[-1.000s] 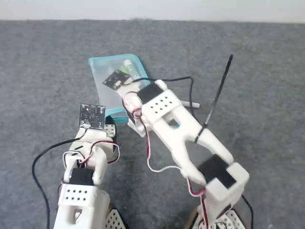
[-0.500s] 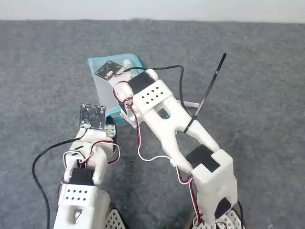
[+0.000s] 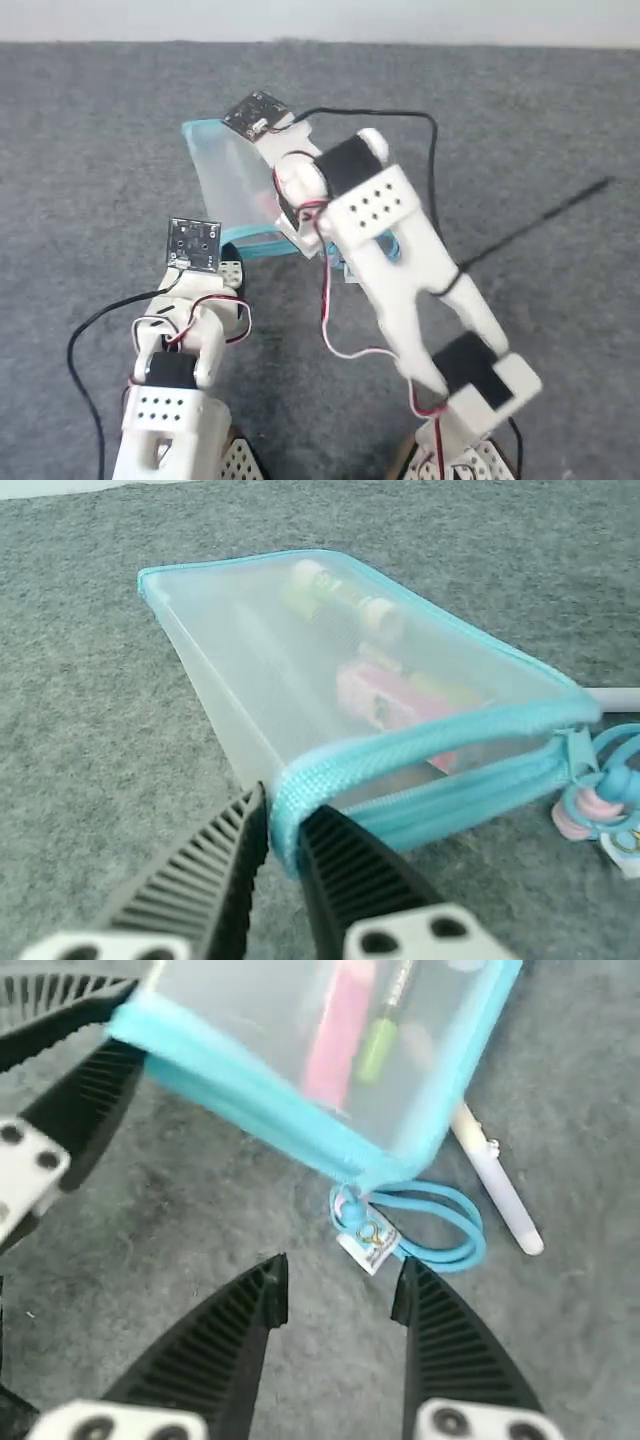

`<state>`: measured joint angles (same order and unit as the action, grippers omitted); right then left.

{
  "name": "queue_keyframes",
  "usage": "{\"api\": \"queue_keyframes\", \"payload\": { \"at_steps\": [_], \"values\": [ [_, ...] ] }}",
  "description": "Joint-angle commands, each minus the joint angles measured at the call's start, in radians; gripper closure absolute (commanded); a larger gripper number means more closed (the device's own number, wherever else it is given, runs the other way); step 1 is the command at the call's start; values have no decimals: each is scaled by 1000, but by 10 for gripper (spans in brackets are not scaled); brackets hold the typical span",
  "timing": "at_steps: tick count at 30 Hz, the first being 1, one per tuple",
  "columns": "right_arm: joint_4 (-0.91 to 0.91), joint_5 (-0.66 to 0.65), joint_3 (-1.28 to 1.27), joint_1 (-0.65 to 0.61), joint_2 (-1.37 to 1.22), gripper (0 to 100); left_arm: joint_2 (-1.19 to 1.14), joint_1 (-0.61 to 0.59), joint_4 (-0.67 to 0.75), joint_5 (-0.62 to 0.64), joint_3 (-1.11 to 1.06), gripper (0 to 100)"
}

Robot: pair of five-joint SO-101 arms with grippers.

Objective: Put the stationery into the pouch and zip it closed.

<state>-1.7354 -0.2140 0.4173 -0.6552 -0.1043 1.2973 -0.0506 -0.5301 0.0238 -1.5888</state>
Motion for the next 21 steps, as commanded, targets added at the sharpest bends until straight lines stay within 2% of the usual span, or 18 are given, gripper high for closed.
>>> {"api": "queue_keyframes", "payload": {
  "at_steps": [1,4,6,8,11,12,16,17,21],
  "values": [
    [-30,-25,12,61,131,822,-12,-14,32,8,24,989],
    [8,-21,-123,131,196,822,-12,-144,51,18,64,989],
    [87,-15,-264,185,236,822,-14,-167,49,32,62,989],
    [197,17,-423,242,266,822,-20,-63,35,-5,44,989],
    [367,75,-628,314,271,822,-12,121,-5,-133,22,989],
    [423,80,-686,335,269,822,-11,110,-5,-132,30,989],
    [562,74,-818,398,269,822,-12,-153,-5,41,99,989],
    [576,57,-827,403,269,822,-14,-178,-5,52,99,989],
    [582,31,-827,400,269,822,-11,-68,-23,-83,74,989]
  ]
}}
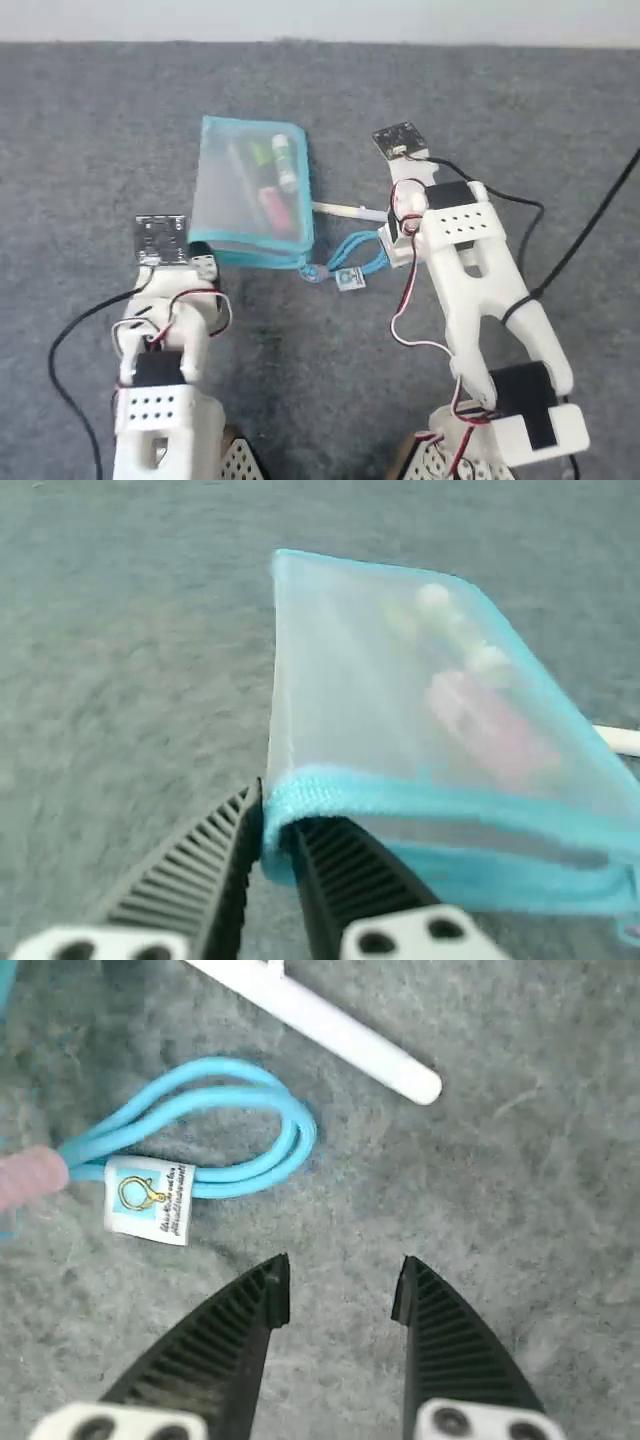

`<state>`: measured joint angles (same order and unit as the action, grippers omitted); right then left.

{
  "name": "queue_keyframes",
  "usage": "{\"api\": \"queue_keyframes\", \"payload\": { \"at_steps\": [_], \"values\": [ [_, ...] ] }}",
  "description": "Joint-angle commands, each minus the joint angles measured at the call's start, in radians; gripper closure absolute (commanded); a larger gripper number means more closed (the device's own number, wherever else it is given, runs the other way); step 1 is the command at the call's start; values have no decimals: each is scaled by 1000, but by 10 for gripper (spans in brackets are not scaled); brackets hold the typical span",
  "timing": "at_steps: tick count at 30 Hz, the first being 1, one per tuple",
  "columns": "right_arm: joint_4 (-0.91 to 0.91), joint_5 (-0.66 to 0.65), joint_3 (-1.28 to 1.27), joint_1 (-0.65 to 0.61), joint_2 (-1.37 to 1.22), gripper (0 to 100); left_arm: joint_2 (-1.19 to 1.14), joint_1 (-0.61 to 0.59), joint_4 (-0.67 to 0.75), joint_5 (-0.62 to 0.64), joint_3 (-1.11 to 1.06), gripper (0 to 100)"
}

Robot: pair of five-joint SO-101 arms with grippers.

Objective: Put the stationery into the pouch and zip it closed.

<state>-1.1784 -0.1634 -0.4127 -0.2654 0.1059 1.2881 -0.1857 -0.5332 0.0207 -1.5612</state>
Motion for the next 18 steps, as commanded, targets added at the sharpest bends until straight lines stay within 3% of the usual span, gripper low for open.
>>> {"api": "queue_keyframes", "payload": {
  "at_steps": [1,4,8,11,15,18],
  "values": [
    [19,-21,3,5,59,822,-3,46,-20,-55,65,989],
    [7,-17,-3,-7,58,822,-8,-46,-18,21,91,989],
    [18,17,-3,-45,59,822,-5,-46,-12,14,90,989],
    [35,-68,2,-59,59,822,-3,-71,25,20,88,989],
    [74,-245,3,-62,58,822,-3,-233,84,118,94,989],
    [102,-336,21,-64,54,822,-3,-282,94,101,96,989]
  ]
}}
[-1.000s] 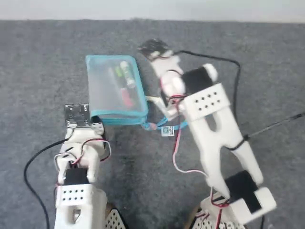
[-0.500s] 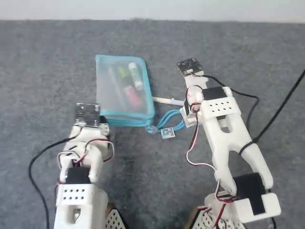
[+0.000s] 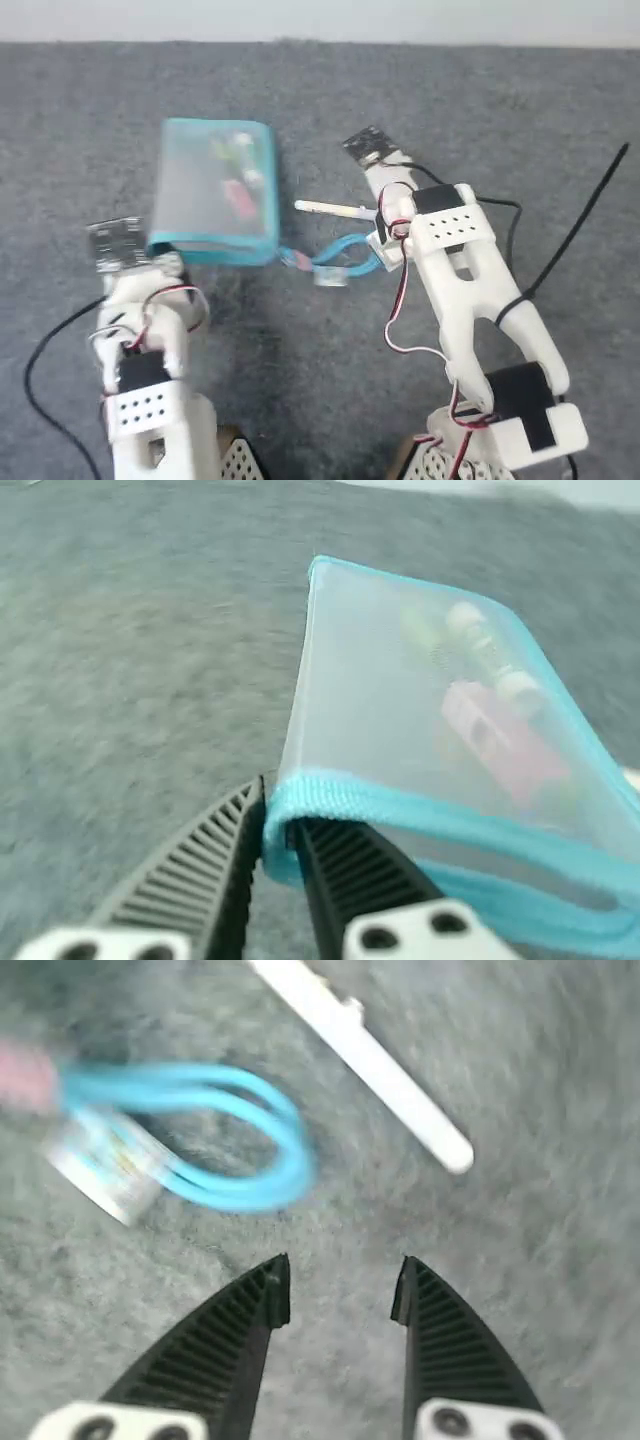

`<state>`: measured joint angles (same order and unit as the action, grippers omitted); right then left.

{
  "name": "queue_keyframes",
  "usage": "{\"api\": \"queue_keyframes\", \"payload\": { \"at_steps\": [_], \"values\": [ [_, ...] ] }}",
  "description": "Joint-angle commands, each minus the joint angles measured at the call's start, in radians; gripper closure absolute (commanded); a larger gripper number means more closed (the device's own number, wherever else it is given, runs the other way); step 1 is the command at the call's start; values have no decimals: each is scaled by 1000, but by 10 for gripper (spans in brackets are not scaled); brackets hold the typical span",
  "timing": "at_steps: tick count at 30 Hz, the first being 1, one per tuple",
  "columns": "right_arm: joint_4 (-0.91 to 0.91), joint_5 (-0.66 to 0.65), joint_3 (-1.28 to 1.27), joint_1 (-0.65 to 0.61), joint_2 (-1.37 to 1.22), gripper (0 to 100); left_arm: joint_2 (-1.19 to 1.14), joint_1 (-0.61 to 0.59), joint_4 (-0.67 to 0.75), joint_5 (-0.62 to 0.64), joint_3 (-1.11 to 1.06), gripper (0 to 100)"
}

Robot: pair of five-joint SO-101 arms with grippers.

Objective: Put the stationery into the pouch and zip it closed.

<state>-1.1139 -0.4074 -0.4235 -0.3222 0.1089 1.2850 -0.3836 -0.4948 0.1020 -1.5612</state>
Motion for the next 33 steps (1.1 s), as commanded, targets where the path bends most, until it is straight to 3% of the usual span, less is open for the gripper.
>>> {"api": "queue_keyframes", "payload": {
  "at_steps": [1,9,19,23,29,33],
  "values": [
    [48,-103,49,-4,39,822,0,-80,55,6,94,989],
    [54,-229,318,-1,-282,822,-3,-58,55,-3,79,989],
    [47,-227,555,7,-648,848,-2,35,54,-40,48,989],
    [-21,-150,583,27,-654,998,-2,40,54,-44,44,989],
    [-166,-26,586,99,-596,991,-6,48,54,-46,44,989],
    [-298,14,555,113,-495,992,-2,180,15,-115,25,989]
  ]
}}
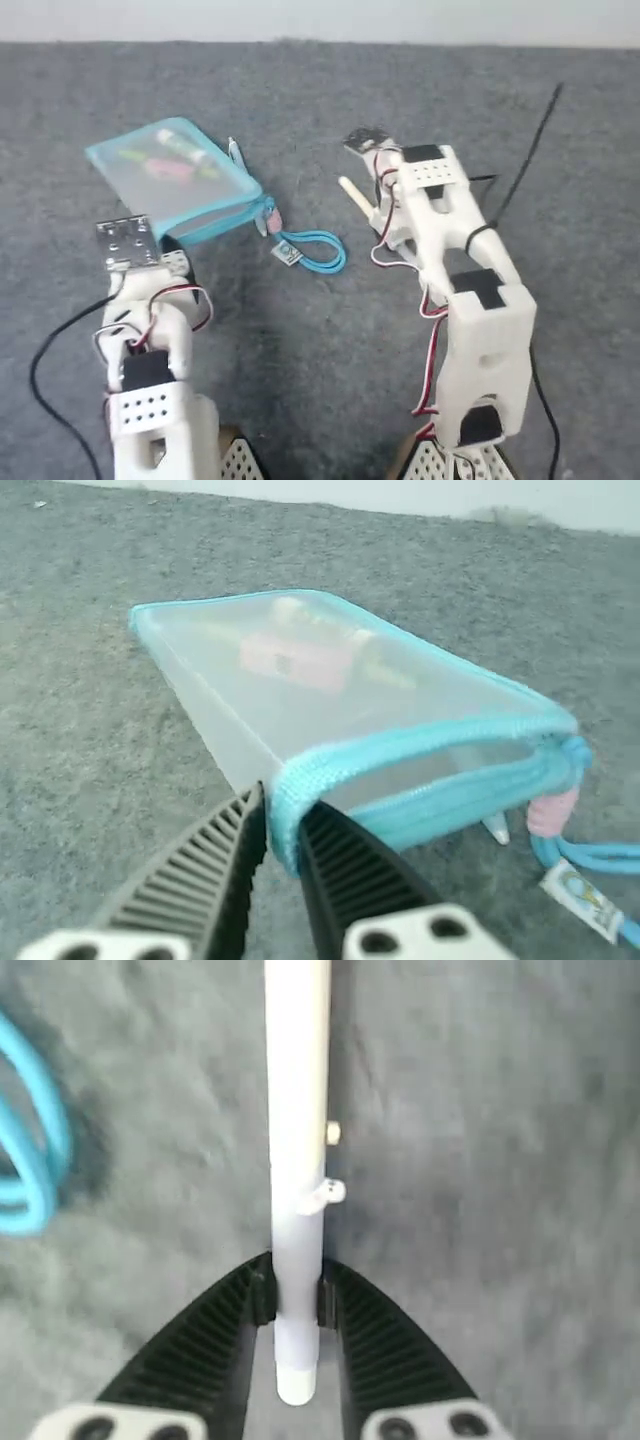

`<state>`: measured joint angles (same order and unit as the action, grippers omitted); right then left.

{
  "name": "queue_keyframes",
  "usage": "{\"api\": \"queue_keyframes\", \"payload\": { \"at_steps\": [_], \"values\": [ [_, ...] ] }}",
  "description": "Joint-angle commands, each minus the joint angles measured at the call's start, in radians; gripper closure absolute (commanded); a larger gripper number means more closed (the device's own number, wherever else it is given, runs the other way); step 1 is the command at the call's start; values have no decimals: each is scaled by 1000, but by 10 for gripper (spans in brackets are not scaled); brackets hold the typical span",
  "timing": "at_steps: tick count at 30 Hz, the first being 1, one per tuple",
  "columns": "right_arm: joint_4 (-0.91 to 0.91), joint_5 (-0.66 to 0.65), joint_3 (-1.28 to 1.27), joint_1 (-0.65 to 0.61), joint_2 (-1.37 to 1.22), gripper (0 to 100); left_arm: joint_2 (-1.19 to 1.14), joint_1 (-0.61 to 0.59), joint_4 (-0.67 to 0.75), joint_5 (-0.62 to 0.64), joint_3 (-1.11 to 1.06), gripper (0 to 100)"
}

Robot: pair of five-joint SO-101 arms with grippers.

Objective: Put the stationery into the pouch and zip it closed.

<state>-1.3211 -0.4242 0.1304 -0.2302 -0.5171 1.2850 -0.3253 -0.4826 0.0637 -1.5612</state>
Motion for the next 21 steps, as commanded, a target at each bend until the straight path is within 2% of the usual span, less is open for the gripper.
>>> {"api": "queue_keyframes", "payload": {
  "at_steps": [1,3,11,16,21],
  "values": [
    [-108,31,-26,18,171,992,-2,158,-12,-112,24,989],
    [-108,35,-114,7,266,991,0,203,-37,-153,24,989],
    [-4,2,-628,-67,796,991,0,230,-48,-157,24,989],
    [-99,-15,-744,-81,1069,992,-8,285,-49,-157,18,989],
    [-150,-20,-813,-246,1202,992,-2,322,-48,-157,5,989]
  ]
}}
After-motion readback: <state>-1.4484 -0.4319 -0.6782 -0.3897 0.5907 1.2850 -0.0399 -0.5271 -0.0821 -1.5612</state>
